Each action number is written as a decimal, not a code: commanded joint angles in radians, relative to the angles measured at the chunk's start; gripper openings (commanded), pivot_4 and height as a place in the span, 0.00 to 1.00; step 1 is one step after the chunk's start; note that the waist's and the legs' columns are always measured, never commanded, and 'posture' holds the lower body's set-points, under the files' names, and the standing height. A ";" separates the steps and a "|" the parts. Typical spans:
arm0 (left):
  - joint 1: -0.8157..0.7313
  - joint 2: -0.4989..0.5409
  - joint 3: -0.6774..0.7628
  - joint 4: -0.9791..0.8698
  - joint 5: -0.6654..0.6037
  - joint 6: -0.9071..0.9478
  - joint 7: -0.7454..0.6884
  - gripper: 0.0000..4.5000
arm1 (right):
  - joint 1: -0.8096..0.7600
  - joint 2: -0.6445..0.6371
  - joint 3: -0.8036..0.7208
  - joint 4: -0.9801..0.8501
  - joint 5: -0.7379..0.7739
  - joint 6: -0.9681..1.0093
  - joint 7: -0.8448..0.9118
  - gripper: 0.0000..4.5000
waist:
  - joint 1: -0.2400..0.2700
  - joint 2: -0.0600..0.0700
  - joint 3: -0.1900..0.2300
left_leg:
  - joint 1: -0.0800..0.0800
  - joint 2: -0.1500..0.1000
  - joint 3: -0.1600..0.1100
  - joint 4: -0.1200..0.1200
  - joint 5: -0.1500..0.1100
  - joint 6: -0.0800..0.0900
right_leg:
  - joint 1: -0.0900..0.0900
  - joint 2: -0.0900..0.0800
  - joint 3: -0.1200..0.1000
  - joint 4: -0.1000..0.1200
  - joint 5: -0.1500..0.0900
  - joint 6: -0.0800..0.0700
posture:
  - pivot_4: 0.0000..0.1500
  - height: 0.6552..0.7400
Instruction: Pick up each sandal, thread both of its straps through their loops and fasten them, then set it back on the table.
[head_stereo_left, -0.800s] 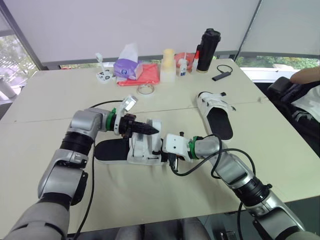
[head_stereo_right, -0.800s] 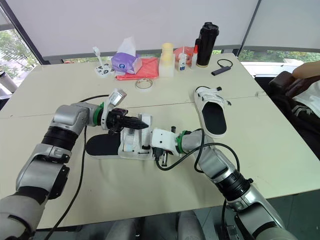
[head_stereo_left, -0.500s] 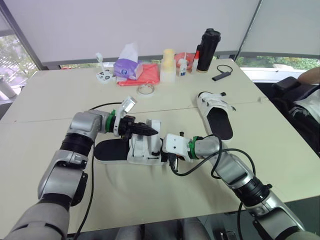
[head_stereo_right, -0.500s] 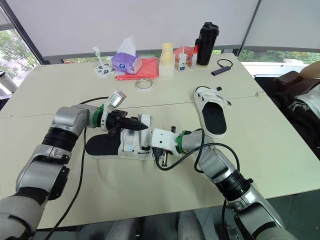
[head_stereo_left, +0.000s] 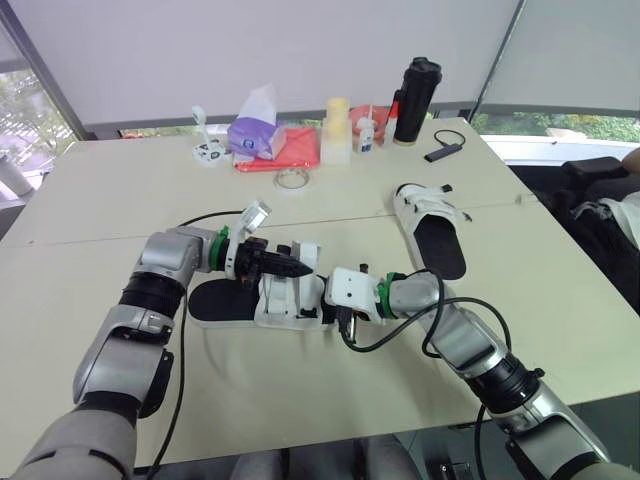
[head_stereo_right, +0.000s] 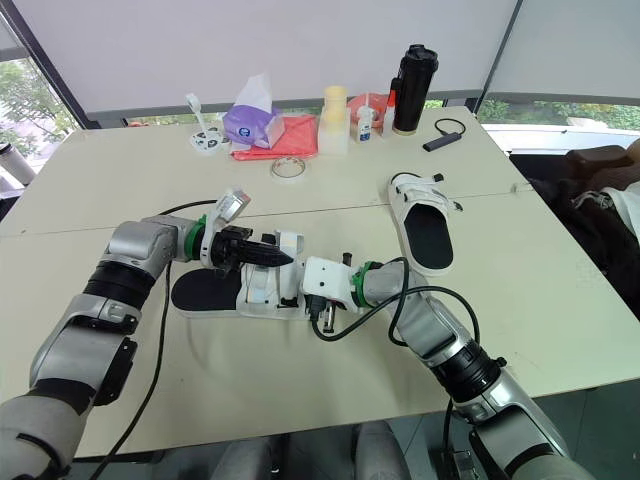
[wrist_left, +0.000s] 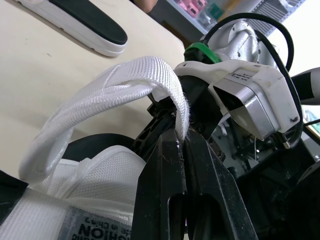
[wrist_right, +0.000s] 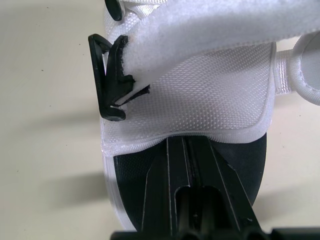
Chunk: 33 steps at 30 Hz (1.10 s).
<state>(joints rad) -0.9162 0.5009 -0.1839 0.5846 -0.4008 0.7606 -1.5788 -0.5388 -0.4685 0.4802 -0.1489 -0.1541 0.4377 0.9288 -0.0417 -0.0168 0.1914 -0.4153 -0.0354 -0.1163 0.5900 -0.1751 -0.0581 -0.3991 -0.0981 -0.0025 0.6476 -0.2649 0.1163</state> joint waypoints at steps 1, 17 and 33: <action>0.004 0.016 -0.001 -0.024 0.006 0.000 -0.006 0.00 | 0.027 -0.006 0.034 0.011 -0.011 0.024 0.013 0.00 | 0.000 0.000 0.000 | 0.000 0.000 0.000 0.000 0.000 0.000 | 0.000 0.000 0.000 0.000 0.000 0.000 | 1.00 1.00; 0.032 0.017 0.018 -0.021 0.021 -0.018 0.037 0.00 | 0.030 -0.006 0.037 0.008 -0.011 0.025 0.014 0.00 | 0.000 0.000 0.000 | 0.000 0.000 0.000 0.000 0.000 0.000 | 0.000 0.000 0.000 0.000 0.000 0.000 | 1.00 1.00; 0.065 0.018 0.036 -0.077 0.008 -0.017 0.106 0.00 | 0.026 -0.003 0.040 0.013 -0.012 0.021 0.015 0.00 | 0.000 0.000 0.000 | 0.000 0.000 0.000 0.000 0.000 0.000 | 0.000 0.000 0.000 0.000 0.000 0.000 | 1.00 1.00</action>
<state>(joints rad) -0.8558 0.5077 -0.1640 0.5401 -0.3837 0.7522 -1.4718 -0.5367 -0.4690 0.4801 -0.1537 -0.1552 0.4432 0.9277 -0.0416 -0.0168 0.1914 -0.4152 -0.0354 -0.1163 0.5900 -0.1751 -0.0581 -0.3990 -0.0981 -0.0025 0.6476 -0.2649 0.1163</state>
